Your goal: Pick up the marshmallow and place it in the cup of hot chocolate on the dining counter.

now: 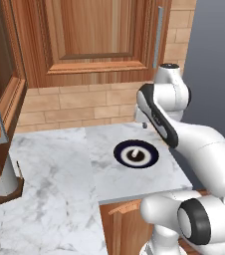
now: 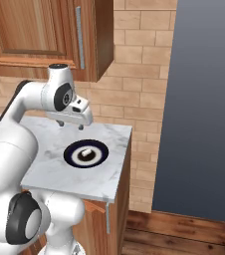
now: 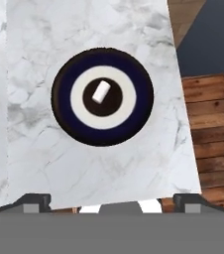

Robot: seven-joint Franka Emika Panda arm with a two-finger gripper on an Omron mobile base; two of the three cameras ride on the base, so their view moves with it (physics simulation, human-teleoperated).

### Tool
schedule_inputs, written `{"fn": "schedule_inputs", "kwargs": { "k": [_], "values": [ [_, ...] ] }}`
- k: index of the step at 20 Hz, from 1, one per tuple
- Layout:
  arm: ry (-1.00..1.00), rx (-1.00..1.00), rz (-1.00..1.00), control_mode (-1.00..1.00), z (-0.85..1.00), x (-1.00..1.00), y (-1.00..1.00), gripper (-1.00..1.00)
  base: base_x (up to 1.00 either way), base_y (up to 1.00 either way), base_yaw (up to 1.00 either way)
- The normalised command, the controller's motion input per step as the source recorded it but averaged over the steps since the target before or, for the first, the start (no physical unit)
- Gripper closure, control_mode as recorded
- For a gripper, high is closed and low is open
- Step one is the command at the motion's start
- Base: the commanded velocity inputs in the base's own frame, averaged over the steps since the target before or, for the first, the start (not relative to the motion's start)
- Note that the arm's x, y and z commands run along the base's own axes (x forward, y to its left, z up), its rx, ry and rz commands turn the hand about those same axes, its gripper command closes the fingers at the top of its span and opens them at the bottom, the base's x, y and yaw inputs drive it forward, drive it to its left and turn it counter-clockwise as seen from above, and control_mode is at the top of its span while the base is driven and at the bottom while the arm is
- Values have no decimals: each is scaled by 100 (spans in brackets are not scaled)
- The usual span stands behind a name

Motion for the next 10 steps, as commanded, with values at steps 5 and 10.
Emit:
{"fn": "schedule_inputs", "kwargs": {
  "k": [5,10],
  "values": [
    [0,0,-13,-100,-40,7,6,-100,0,0,0],
    [0,0,-11,-100,-44,15,1,-100,0,0,0]
  ]
}}
